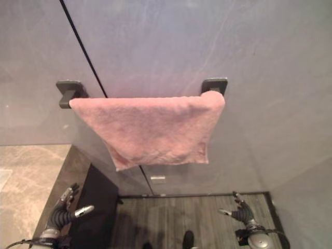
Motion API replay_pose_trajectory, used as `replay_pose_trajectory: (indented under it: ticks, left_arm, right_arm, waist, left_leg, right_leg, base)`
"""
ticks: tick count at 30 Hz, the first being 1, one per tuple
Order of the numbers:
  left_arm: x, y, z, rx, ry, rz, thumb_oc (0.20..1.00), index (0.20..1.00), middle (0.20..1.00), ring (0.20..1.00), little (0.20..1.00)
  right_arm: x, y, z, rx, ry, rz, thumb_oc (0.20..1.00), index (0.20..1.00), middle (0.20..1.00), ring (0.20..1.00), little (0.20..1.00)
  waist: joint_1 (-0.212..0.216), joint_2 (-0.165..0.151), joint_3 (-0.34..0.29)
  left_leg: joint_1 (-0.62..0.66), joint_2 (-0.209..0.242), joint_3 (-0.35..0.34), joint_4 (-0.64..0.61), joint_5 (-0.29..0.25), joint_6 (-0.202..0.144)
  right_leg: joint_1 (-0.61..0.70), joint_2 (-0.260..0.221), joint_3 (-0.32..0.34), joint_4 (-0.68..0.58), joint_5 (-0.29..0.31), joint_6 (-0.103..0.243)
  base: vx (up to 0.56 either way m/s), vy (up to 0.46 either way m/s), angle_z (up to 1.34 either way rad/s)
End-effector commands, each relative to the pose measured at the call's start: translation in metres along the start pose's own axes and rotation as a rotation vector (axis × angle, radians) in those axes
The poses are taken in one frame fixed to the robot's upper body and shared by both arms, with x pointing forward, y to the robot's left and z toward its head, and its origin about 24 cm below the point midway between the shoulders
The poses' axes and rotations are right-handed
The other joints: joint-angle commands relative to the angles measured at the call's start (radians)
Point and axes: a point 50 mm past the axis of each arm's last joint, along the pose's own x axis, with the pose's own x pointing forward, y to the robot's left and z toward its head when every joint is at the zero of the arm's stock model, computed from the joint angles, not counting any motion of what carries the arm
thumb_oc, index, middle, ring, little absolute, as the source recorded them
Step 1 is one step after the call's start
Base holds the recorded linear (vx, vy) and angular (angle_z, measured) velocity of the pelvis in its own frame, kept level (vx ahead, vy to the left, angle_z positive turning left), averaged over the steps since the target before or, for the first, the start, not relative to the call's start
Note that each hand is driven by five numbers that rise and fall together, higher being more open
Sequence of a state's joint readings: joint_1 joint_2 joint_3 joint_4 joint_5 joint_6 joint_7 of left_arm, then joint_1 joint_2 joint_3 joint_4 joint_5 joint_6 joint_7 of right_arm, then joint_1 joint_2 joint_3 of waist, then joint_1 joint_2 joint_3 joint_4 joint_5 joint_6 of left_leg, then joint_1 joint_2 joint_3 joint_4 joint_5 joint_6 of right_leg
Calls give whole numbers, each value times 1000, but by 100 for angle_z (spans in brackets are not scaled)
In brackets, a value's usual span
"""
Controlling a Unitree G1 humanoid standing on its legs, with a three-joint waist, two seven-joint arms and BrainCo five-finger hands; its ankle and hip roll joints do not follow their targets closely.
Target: Put brush and paste in cup on sink, flatten towel.
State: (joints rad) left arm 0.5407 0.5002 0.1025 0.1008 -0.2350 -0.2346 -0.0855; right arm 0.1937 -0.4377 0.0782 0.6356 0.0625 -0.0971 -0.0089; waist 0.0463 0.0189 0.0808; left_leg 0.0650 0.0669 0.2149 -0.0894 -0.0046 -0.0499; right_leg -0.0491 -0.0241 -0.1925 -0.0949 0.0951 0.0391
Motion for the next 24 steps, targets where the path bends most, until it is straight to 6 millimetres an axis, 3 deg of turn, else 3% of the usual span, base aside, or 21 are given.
replay_pose_trajectory:
  ticks: [1,4,9,12,17,18,24]
  left_arm:
    - [7,9,15,-18,-41,-132,1000,1000,1000,1000,1000]
    - [9,1,16,41,25,-331,1000,1000,1000,1000,1000]
    - [17,-13,8,42,72,-409,1000,1000,1000,1000,1000]
    - [36,-48,0,-52,77,-424,1000,1000,1000,1000,1000]
    - [49,-75,-2,-119,78,-428,1000,1000,1000,1000,1000]
    - [57,-100,-3,-186,90,-433,1000,1000,1000,1000,1000]
    - [70,-126,6,-246,73,-431,1000,1000,1000,1000,1000]
  right_arm:
    - [5,8,25,-61,-99,79,1000,1000,1000,1000,1000]
    - [6,4,38,-155,-144,117,1000,1000,1000,1000,1000]
    - [9,12,45,-180,-169,165,1000,1000,1000,1000,1000]
    - [13,27,50,-219,-183,196,1000,1000,1000,1000,1000]
    - [14,33,51,-249,-185,191,1000,1000,1000,1000,1000]
    - [14,38,46,-247,-163,178,1000,1000,1000,1000,1000]
    - [13,43,42,-229,-156,165,1000,1000,1000,1000,1000]
  waist:
    - [-19,-44,-32]
    - [-27,-38,-28]
    - [-34,-42,-20]
    - [-42,-52,-15]
    - [-48,-63,-20]
    - [-56,-76,-28]
    - [-69,-99,-38]
  left_leg:
    - [-86,74,-44,2,85,-62]
    - [-97,78,-45,2,93,-67]
    - [-114,84,-49,2,102,-73]
    - [-148,98,-52,2,112,-77]
    - [-158,106,-51,2,113,-78]
    - [-154,114,-47,2,111,-78]
    - [-140,138,-35,2,109,-86]
  right_leg:
    - [22,-173,-16,8,49,137]
    - [11,-169,-18,8,55,139]
    - [-9,-162,-14,8,58,139]
    - [-40,-150,-10,8,61,139]
    - [-54,-143,-6,8,61,137]
    - [-54,-133,0,8,59,133]
    - [-48,-109,8,8,50,124]
  base:
    - [-22,6,18]
    - [-11,0,5]
    - [-10,-7,-1]
    - [-50,-35,1]
    - [-2,-32,-1]
    - [21,-45,0]
    - [18,-59,-5]
